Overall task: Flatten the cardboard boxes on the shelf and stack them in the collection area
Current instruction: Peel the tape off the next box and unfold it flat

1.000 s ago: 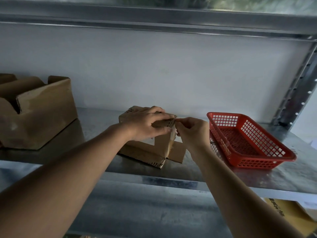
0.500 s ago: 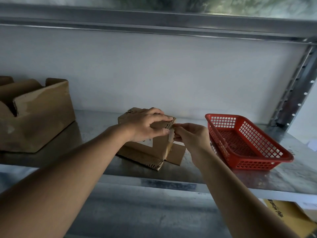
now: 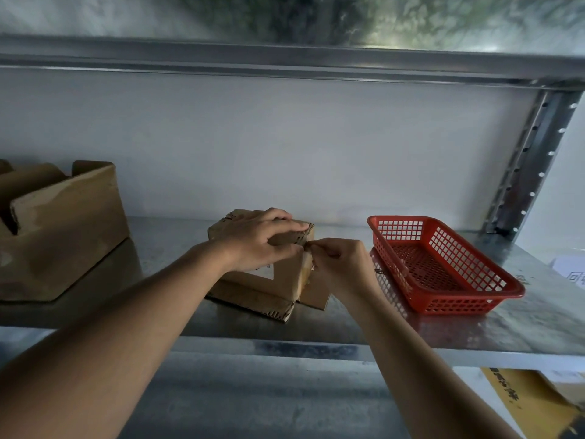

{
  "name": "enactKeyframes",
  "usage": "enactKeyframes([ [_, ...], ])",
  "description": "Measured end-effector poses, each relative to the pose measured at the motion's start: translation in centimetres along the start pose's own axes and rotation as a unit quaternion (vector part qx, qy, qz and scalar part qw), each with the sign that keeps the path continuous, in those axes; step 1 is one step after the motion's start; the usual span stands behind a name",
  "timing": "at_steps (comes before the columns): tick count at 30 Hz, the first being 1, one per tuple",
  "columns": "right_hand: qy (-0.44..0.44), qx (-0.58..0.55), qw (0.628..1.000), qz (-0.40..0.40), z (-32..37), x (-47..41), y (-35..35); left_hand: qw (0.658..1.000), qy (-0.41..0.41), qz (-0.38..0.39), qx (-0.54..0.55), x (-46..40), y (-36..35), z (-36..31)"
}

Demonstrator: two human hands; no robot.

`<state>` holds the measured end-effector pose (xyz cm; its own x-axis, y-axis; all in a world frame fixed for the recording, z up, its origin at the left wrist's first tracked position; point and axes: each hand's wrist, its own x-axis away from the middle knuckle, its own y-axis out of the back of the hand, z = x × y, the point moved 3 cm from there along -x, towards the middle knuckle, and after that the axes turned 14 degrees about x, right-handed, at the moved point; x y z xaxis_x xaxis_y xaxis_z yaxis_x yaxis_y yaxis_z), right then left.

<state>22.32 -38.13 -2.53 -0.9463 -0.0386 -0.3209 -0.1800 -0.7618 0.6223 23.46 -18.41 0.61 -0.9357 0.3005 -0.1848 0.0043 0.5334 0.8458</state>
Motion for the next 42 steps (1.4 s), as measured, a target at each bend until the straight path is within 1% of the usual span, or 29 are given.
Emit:
enactKeyframes([
  [8,-0.07,-0.108,0.99,-0.05,-0.4,-0.1,-0.1,1.0,0.01,0.006,0.004,0.2,0.1,-0.2],
  [10,-0.099,-0.148,0.983,-0.034,-0.7,-0.1,-0.4,1.0,0.013,0.009,0.003,0.1,0.0,-0.2],
  [12,-0.125,-0.189,0.974,0.007,-0.8,-0.4,-0.8,1.0,0.011,0.007,0.003,0.0,0.0,-0.2],
  [14,-0.133,-0.217,0.967,0.029,-0.6,-0.5,-1.1,1.0,0.007,0.004,0.001,-0.1,0.1,-0.1],
  [17,-0.132,-0.219,0.967,0.0,-0.4,-0.5,-0.9,1.0,0.004,0.0,-0.002,-0.1,0.0,0.1],
  [20,-0.13,-0.195,0.972,-0.028,-0.5,-0.3,-0.7,1.0,0.004,-0.003,-0.015,0.0,0.0,0.1],
  [25,-0.089,-0.091,0.99,-0.065,-0.1,0.0,0.6,0.999,0.015,-0.008,-0.033,0.0,-0.1,0.0],
  [28,-0.077,-0.068,0.99,-0.098,-0.1,0.1,2.0,0.999,0.017,-0.018,-0.031,0.0,-0.2,-0.3],
  [31,-0.062,-0.057,0.992,-0.095,0.2,0.3,2.8,0.999,0.017,-0.023,-0.044,-0.3,-0.7,-1.1],
  [34,-0.037,-0.023,0.995,-0.094,0.3,0.0,3.3,0.998,0.027,-0.036,-0.049,-0.6,-1.4,-2.3],
  [38,0.01,0.039,0.994,-0.105,0.2,-0.4,4.8,0.997,0.033,-0.041,-0.064,-1.2,-2.4,-4.3],
  [42,0.017,0.143,0.984,-0.108,-0.5,-1.5,6.7,0.994,0.025,-0.033,-0.098,-2.1,-3.6,-6.2],
])
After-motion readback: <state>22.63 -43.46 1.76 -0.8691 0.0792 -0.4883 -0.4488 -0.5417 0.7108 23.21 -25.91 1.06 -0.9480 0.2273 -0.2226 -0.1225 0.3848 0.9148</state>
